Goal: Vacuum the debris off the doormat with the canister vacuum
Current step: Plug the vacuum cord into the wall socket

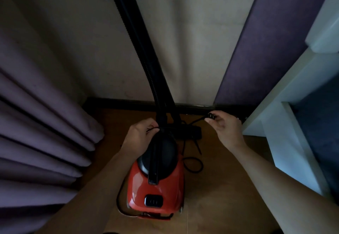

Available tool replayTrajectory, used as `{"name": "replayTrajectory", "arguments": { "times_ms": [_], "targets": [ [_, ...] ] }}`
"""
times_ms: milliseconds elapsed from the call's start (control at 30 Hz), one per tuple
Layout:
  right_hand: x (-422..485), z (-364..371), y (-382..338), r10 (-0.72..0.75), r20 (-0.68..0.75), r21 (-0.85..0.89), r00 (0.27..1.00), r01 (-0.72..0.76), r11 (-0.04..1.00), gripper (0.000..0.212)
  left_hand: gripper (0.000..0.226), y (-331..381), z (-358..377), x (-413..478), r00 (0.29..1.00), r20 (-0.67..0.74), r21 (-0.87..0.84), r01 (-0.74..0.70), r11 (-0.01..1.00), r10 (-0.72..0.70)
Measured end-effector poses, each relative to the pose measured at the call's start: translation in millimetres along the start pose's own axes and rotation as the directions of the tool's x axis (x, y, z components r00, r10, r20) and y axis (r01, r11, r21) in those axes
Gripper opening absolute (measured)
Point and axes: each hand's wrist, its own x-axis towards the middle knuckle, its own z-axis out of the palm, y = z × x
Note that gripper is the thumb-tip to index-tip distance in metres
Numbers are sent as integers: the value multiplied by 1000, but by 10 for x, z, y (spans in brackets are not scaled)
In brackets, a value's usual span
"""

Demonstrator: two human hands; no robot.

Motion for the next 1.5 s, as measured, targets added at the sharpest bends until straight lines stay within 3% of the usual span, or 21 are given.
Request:
{"name": "replayTrajectory", "arguments": {
  "times_ms": [233, 367, 600, 733, 867, 967, 1100, 1200, 1300, 1400, 1500],
  "targets": [
    [-126, -331, -109, 57, -97, 124, 994, -45, 991, 26, 5, 390, -229, -78, 979, -8, -27, -204, 979, 204],
    [-136, -568, -290, 132, -246, 192, 960, -85, 978, 20, 7, 478, -414, -150, 980, 0, -57, -196, 979, 197],
    [-224, -913, -287, 226, -493, 296, 840, -83, 952, 21, 7, 270, -628, -359, 976, 194, -36, -98, 995, 103],
    [-265, -940, -381, 88, -347, 313, 934, 27, 949, 16, 17, 317, -528, -428, 963, 265, 17, -52, 999, 46],
    [-376, -854, -457, 11, -208, 419, 978, 79, 905, 19, 10, 402, -361, -453, 948, 318, 107, -64, 992, 26],
    [-422, -823, -490, -56, -202, 454, 978, 144, 880, 16, 14, 465, -309, -527, 919, 394, 241, -120, 963, 16],
    [-467, -829, -549, -148, -196, 390, 969, 216, 895, 15, 39, 532, -298, -600, 895, 446, 382, -219, 898, 29],
    [-498, -854, -559, -121, -211, 401, 970, 199, 894, 21, 35, 544, -274, -624, 871, 491, 427, -227, 875, -13],
    [-470, -900, -567, -43, -252, 464, 967, 160, 871, 13, 54, 557, -249, -660, 856, 516, 451, -258, 854, -14],
    [-463, -888, -600, -15, -182, 516, 983, 108, 850, 11, 45, 623, -176, -665, 889, 455, 360, -245, 900, 60],
    [-457, -788, -699, -58, -65, 594, 996, 86, 800, 12, 41, 824, -30, -528, 959, 243, 191, -193, 963, 144]
  ]
}}
